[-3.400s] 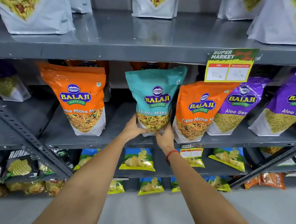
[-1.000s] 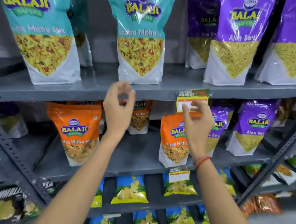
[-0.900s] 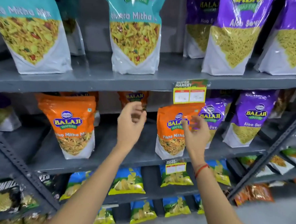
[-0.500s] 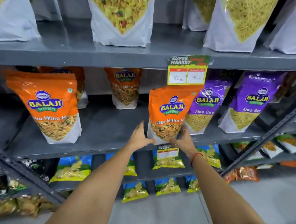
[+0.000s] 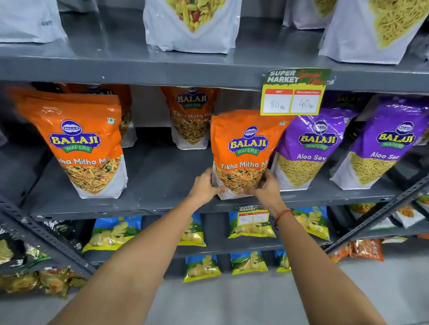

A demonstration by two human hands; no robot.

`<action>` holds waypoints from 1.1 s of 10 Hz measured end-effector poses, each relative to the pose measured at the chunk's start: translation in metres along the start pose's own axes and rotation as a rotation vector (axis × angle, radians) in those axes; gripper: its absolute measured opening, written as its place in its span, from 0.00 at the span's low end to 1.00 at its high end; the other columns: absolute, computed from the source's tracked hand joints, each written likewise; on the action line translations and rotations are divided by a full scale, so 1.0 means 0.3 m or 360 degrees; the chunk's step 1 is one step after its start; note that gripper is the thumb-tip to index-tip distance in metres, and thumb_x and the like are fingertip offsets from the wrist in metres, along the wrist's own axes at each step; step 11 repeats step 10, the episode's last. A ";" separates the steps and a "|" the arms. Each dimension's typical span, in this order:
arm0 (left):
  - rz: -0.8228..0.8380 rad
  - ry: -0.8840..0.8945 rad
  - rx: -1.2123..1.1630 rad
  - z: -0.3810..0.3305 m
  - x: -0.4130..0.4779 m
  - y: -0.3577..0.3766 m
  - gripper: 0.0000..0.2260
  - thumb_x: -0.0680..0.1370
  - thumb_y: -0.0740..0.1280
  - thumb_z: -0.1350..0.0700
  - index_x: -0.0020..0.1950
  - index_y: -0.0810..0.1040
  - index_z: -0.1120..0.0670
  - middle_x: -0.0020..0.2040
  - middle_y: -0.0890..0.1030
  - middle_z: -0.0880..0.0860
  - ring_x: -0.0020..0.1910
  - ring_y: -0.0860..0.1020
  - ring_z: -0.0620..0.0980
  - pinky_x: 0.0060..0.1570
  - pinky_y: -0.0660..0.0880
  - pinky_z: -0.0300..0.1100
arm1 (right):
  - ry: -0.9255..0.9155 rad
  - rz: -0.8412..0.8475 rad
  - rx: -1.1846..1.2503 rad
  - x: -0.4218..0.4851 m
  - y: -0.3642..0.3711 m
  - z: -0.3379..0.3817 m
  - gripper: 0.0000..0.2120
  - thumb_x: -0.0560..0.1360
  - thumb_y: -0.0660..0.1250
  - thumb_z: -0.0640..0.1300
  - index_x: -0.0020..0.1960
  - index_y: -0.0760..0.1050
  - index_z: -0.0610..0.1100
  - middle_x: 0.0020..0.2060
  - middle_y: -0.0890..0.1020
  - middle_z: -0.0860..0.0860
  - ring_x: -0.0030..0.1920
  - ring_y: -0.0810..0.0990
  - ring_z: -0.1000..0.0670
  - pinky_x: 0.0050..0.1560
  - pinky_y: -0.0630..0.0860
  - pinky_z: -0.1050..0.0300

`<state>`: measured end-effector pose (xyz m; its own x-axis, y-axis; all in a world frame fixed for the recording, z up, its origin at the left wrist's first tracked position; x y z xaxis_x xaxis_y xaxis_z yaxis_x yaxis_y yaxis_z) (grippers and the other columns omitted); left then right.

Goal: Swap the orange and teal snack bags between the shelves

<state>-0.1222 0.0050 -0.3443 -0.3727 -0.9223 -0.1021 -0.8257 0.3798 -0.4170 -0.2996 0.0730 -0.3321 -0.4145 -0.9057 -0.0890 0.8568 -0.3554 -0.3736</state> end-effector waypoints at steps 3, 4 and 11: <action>0.0047 -0.0064 0.0001 0.108 -0.017 -0.297 0.32 0.64 0.79 0.58 0.63 0.70 0.59 0.63 0.78 0.59 0.61 0.77 0.55 0.62 0.73 0.58 | -0.0087 0.0018 -0.0044 -0.020 0.266 0.118 0.41 0.54 0.82 0.44 0.64 0.68 0.42 0.61 0.77 0.42 0.62 0.75 0.43 0.63 0.74 0.45; 0.0082 -0.0079 -0.0016 0.143 -0.027 -0.357 0.30 0.65 0.77 0.61 0.64 0.70 0.59 0.63 0.78 0.60 0.61 0.77 0.56 0.63 0.73 0.57 | -0.0080 0.0017 -0.0014 -0.033 0.339 0.126 0.39 0.55 0.82 0.42 0.62 0.69 0.40 0.59 0.78 0.41 0.61 0.76 0.43 0.60 0.75 0.49; -0.0059 -0.0121 0.0629 0.140 -0.104 -0.401 0.26 0.71 0.73 0.53 0.64 0.70 0.60 0.63 0.77 0.61 0.62 0.75 0.61 0.58 0.73 0.51 | -0.0175 -0.0075 -0.0398 -0.171 0.324 0.227 0.27 0.67 0.75 0.45 0.60 0.70 0.36 0.55 0.78 0.37 0.57 0.76 0.38 0.50 0.71 0.52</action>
Point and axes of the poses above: each hand's wrist, its own x-axis towards the middle knuckle, its own y-axis out of the palm, z = x × y, the point moved 3 cm from there along x, towards the middle knuckle
